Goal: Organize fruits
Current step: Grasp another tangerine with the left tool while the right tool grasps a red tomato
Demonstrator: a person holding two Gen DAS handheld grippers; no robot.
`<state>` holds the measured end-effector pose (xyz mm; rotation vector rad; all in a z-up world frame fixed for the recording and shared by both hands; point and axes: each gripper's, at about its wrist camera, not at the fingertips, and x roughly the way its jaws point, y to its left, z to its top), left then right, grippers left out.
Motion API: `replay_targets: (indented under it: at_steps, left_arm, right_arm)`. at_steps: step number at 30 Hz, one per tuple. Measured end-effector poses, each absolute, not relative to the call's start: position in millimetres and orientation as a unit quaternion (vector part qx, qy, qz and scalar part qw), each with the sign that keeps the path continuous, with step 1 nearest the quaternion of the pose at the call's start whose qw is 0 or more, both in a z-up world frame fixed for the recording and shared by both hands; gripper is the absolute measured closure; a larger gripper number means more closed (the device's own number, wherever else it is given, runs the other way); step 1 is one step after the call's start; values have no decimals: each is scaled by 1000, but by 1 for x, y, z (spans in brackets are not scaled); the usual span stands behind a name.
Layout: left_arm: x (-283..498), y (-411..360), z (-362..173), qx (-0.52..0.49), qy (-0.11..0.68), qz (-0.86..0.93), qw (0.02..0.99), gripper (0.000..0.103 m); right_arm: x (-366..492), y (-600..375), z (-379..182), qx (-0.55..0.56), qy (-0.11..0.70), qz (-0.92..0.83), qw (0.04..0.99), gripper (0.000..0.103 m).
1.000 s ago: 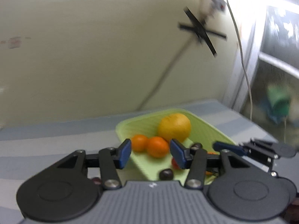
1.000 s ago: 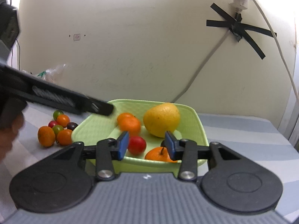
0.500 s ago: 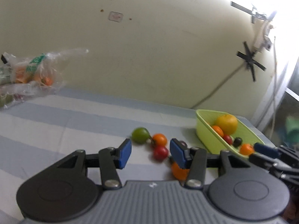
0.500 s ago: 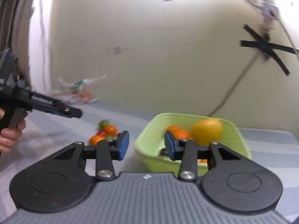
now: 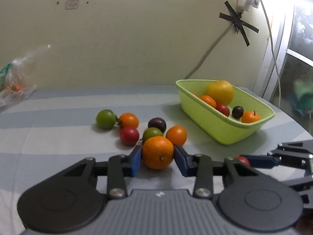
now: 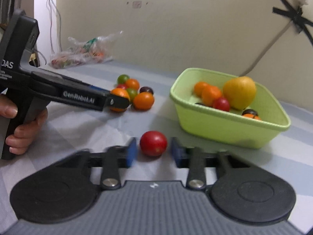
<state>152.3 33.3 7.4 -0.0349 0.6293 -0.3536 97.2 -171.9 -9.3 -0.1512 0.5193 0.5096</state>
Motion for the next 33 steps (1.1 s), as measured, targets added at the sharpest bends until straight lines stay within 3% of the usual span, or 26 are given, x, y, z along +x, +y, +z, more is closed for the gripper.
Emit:
replay_targets:
  at_steps: [15, 22, 26, 33]
  left_arm:
    - [41, 92, 18, -19, 296, -168, 940, 66]
    - [35, 89, 10, -12, 295, -156, 943, 63]
    - [32, 87, 12, -13, 286, -153, 946, 54]
    - [34, 84, 13, 0, 286, -149, 947, 53]
  right_arm:
    - [37, -115, -4, -87, 240, 359, 898, 71]
    - [28, -102, -10, -118, 236, 354, 897, 69]
    - [23, -104, -10, -127, 231, 344, 901, 63]
    - [21, -107, -12, -125, 229, 340, 904, 62]
